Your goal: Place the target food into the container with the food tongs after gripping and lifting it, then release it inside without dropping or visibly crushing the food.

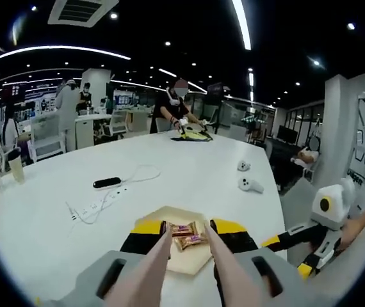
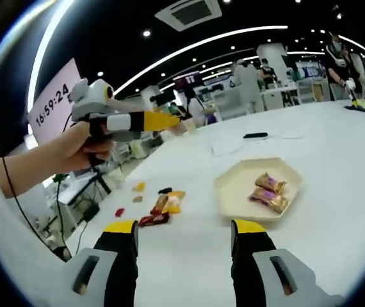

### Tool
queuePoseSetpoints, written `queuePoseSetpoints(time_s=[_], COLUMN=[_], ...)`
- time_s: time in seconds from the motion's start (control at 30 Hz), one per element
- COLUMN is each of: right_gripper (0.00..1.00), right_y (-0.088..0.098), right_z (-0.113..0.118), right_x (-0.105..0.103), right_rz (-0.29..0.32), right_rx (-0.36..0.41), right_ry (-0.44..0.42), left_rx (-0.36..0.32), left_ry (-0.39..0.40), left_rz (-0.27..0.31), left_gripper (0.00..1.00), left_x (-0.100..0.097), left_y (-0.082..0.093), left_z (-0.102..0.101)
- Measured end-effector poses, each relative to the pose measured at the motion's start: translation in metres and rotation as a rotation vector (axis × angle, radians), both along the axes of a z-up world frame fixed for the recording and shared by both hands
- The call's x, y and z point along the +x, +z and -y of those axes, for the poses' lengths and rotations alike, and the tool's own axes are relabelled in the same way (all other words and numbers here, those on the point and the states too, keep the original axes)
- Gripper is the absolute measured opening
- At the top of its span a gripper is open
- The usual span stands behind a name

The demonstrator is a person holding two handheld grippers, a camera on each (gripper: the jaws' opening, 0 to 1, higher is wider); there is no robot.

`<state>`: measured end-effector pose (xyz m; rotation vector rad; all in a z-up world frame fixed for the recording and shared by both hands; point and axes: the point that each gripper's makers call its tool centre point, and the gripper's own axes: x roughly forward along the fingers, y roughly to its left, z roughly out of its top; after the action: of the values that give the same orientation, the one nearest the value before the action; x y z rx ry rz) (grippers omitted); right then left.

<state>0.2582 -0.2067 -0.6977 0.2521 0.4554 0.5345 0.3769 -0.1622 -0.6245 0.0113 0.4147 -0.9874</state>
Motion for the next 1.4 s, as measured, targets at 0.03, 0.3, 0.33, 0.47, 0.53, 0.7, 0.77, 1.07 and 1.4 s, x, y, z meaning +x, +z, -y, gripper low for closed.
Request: queuePoseSetpoints(time_s=[0.03, 0.3, 0.33, 0.47, 0.53, 0.7, 0.77, 1.07, 1.4], right_gripper=[0.59, 0.59, 0.59, 0.58, 0.58, 0.58, 0.58, 0.58, 0.58], right_y=[0.0, -0.001, -0.002, -0.003, -0.003, -0.003, -0.004, -0.003, 0.003], right_z=[0.0, -0.007, -0.008, -0.012, -0.013, -0.015, -0.016, -0.024, -0.025], right_x=[0.0, -0.005, -0.006, -0.009, -0.01, -0.011, -0.012, -0.015, -0.012], right_rz=[0.001, -0.005, -0.007, -0.013, -0.015, -0.03, -0.031, -0.03, -0.014], right_rx=[-0.001, 0.004, 0.006, 0.007, 0.009, 0.054, 0.054, 0.042, 0.035], right_ry=[0.001, 0.004, 0.005, 0.01, 0.012, -0.003, -0.003, 0.022, 0.021], left_rx=[-0.006, -0.011, -0.012, -0.02, -0.021, -0.023, -0.033, -0.023, -0.024], left_ry=[0.012, 0.034, 0.036, 0.037, 0.036, 0.046, 0.053, 0.078, 0.114], left_rz=[-0.005, -0.018, -0.019, -0.02, -0.015, -0.005, -0.017, -0.02, -0.02], left_gripper=[0.26, 0.26, 0.26, 0.26, 0.26, 0.26, 0.26, 0.26, 0.26], left_x=[0.0, -0.007, -0.007, -0.009, -0.01, -0.012, -0.014, -0.021, -0.024], left_y=[-0.001, -0.006, -0.006, -0.004, -0.003, -0.002, -0.002, -0.005, -0.004], left_z=[-0.004, -0.018, -0.019, -0.021, -0.022, -0.027, -0.029, -0.046, -0.06])
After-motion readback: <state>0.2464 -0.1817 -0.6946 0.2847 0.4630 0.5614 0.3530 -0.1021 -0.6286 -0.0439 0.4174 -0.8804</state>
